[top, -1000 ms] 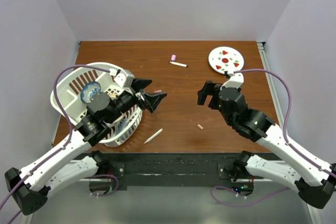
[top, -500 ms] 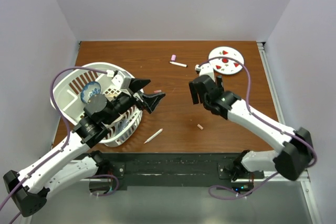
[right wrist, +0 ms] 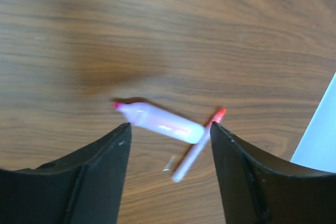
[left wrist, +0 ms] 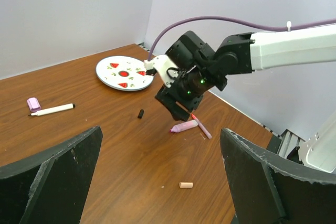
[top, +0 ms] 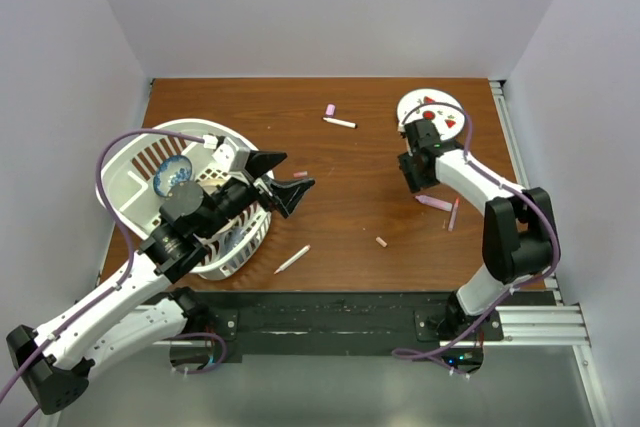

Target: Insert the pens into the pen caps

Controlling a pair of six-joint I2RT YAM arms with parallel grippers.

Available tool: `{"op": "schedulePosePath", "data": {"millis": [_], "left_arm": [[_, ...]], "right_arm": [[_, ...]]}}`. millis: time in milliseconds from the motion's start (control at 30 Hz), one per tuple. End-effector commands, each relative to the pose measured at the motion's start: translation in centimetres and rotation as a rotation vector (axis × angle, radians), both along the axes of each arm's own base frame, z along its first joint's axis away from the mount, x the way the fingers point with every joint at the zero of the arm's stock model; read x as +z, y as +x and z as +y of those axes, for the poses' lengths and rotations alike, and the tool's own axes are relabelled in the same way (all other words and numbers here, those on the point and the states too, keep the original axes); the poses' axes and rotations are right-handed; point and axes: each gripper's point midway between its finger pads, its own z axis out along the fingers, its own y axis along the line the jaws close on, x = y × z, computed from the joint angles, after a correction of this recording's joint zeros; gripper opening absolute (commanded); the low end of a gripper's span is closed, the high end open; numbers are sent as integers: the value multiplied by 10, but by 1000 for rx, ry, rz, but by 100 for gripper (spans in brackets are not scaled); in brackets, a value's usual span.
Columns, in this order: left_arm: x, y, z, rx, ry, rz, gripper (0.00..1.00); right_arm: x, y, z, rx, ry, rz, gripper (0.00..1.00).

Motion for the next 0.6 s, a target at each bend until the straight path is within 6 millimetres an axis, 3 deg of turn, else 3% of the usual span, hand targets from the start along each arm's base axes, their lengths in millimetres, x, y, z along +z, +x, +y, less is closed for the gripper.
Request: {"op": "schedulePosePath", "data": {"millis": [0, 167, 367, 567], "left_arm": [[17, -3, 2, -6, -27, -71, 99], [16, -1, 3, 5, -24, -74, 99], [14, -1, -1, -12, -20, -67, 99], [9, 2, 0, 7, -14, -58, 100]], "right_arm": [[8, 10, 6, 125, 155, 12, 62], [-3, 4, -2, 170, 204, 58, 59], [-34, -9, -8, 190, 196, 193, 62], [-46, -16, -10, 200, 190, 258, 64]]}}
